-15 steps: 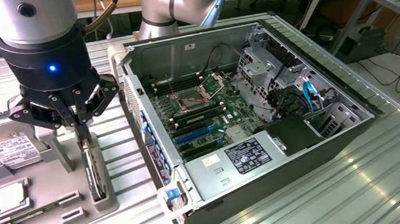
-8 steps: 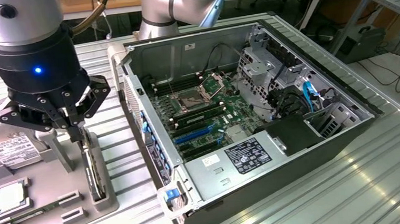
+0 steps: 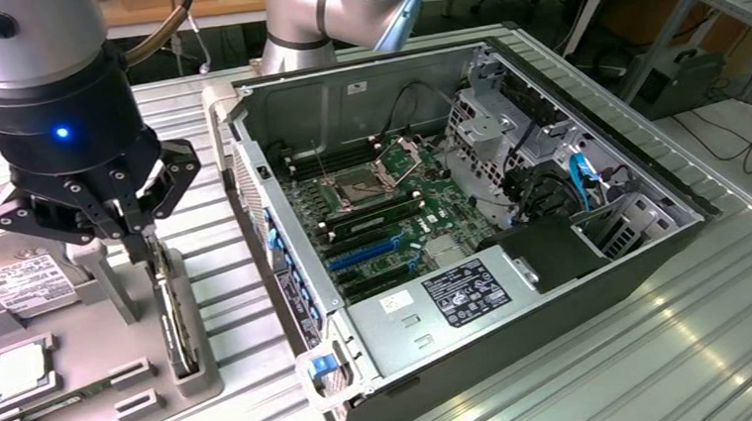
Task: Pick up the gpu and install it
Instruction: 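Reach for the gpu, then pick up the gpu and move the gpu toward the slot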
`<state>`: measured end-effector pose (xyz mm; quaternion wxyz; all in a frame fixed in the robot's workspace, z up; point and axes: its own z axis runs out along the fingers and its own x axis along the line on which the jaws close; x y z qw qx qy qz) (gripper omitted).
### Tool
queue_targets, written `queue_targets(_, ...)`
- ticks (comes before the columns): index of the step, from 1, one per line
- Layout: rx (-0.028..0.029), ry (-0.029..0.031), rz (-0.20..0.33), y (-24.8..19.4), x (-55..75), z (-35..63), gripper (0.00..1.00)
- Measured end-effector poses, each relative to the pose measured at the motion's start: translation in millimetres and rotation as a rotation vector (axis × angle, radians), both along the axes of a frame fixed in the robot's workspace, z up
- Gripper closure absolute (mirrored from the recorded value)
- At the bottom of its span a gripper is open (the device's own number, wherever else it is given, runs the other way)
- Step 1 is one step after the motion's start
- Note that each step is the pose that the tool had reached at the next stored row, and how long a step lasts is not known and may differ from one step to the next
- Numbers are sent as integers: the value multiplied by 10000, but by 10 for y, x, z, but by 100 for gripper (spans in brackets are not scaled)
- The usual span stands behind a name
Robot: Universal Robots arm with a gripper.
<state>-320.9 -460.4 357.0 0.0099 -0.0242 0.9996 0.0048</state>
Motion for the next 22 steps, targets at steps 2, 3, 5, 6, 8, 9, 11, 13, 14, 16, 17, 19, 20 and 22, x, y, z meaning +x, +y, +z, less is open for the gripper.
queue_targets(2,59,0,-2,1,-10,-14,89)
queue_targets(3,68,-3,-2,1,-14,-25,89)
queue_targets(5,68,0,-2,1,-18,-29,89)
queue_targets(6,68,0,-2,1,-18,-29,89)
queue_targets(8,68,0,-1,1,-19,-29,89)
queue_targets(9,68,0,-1,0,-19,-30,89)
queue_targets(11,68,0,-1,1,-19,-30,89)
queue_targets(13,68,0,-1,0,-19,-29,89)
queue_targets(14,68,0,-1,1,-19,-29,89)
queue_targets(16,68,0,-1,0,-19,-29,89)
queue_targets(17,68,0,-1,1,-19,-29,89)
queue_targets(19,68,0,-2,0,-19,-30,89)
queue_targets(20,68,0,-1,1,-19,-30,83)
queue_targets(22,68,0,-1,1,-19,-29,70)
